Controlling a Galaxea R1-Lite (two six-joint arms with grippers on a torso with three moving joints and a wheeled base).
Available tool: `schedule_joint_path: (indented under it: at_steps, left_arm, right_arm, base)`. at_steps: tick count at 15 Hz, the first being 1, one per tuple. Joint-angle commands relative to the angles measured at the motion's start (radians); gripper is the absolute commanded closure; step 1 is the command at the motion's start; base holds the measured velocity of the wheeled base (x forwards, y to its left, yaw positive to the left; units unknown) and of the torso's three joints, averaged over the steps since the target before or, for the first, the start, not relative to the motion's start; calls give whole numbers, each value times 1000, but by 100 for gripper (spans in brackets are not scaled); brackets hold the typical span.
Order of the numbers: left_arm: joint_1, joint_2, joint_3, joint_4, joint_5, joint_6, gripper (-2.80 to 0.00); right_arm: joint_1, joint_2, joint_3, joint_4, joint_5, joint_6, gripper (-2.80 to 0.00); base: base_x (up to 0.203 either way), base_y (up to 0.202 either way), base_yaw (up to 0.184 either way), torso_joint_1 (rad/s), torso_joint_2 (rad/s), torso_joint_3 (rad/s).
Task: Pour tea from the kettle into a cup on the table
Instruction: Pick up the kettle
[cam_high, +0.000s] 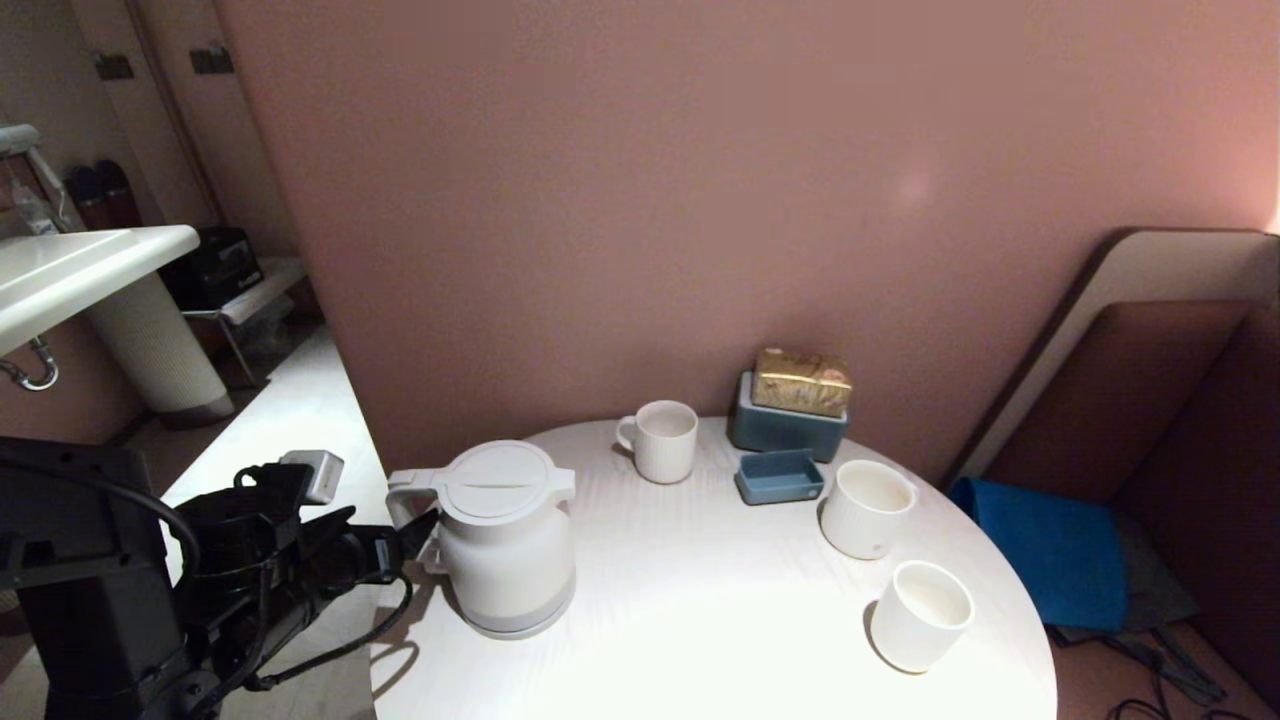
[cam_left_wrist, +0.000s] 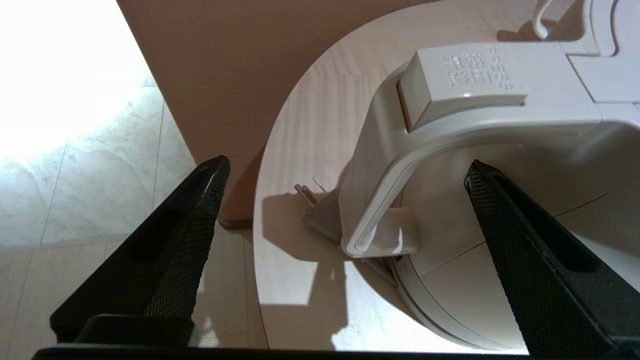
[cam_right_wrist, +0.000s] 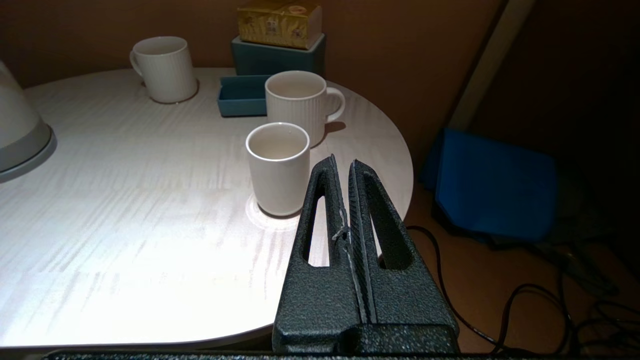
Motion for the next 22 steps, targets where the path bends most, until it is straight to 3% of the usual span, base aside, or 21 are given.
schedule_joint_path:
  at_steps: [1,22]
  left_arm:
    - [0,3,-8,-48,0,-1,-280]
    - [2,61,-99,-48,2,1,-280]
  right_arm:
    - [0,1,0,0,0,1,0]
    - [0,1,0,0,0,1,0]
  base:
    - [0,0,0,0,0,0]
    - [0,0,0,0,0,0]
